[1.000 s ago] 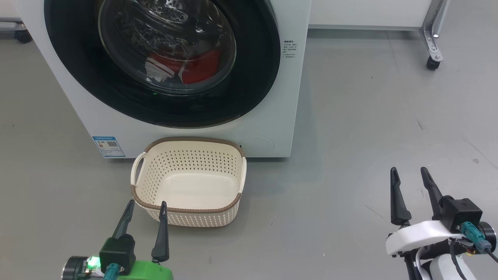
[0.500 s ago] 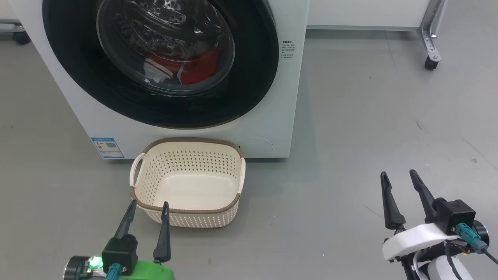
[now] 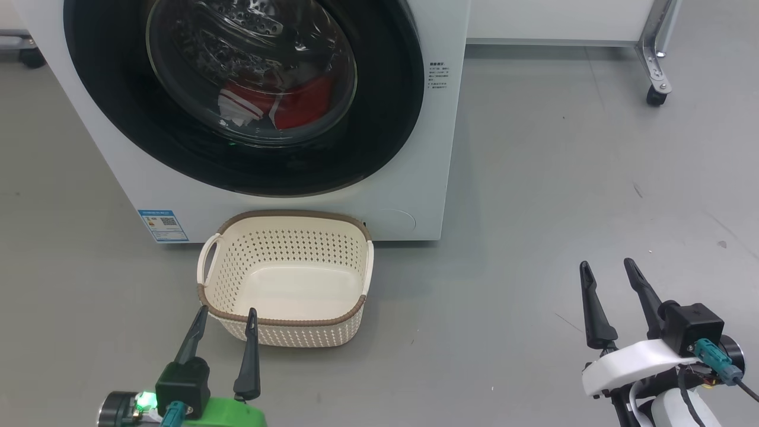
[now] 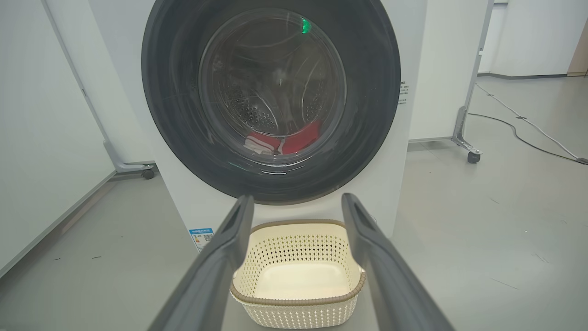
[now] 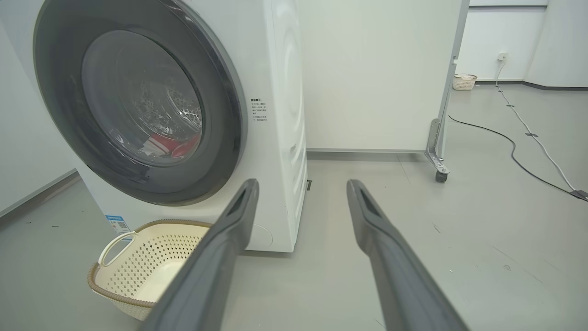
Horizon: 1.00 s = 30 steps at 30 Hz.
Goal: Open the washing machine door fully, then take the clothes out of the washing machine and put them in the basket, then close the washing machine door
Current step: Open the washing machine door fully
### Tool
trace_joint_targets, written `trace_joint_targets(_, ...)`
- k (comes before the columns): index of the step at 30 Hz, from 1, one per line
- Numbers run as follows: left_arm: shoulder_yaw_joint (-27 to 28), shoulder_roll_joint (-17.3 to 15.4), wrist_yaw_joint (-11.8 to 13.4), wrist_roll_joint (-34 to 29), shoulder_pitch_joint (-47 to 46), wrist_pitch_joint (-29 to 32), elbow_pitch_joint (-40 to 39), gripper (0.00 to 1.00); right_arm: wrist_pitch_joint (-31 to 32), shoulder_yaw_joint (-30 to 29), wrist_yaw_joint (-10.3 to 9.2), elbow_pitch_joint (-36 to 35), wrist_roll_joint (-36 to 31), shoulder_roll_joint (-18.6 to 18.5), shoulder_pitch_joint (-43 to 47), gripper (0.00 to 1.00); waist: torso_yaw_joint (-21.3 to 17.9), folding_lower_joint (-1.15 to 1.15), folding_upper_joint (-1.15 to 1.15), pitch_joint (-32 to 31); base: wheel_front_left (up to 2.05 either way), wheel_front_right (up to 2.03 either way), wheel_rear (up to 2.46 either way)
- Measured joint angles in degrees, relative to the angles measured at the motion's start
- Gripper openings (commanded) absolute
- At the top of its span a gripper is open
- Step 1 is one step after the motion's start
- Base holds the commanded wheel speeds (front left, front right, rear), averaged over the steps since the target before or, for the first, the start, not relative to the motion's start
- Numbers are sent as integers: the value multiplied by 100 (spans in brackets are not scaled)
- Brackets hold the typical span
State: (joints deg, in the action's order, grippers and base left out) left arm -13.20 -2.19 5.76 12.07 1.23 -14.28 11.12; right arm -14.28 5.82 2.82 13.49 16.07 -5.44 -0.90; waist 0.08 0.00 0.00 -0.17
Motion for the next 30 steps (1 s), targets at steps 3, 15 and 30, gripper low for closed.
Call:
trace_joint_targets(3, -9, 0, 0, 2, -1, 0, 10, 100, 0, -2, 0, 5, 0, 0, -16, 100, 1, 0, 0, -2, 0, 0, 0)
trace_joint_targets(15, -37, 0, 19, 4, -3, 0, 42, 100, 0, -4, 4, 7, -2, 0, -59, 100, 7, 0, 0, -6, 0, 0, 0)
trace_joint_targets(30, -229, -12, 48, -69, -20, 0, 5, 100, -15, -70, 64, -315, -118, -103, -259, 100, 103, 0, 0, 166, 0, 0, 0)
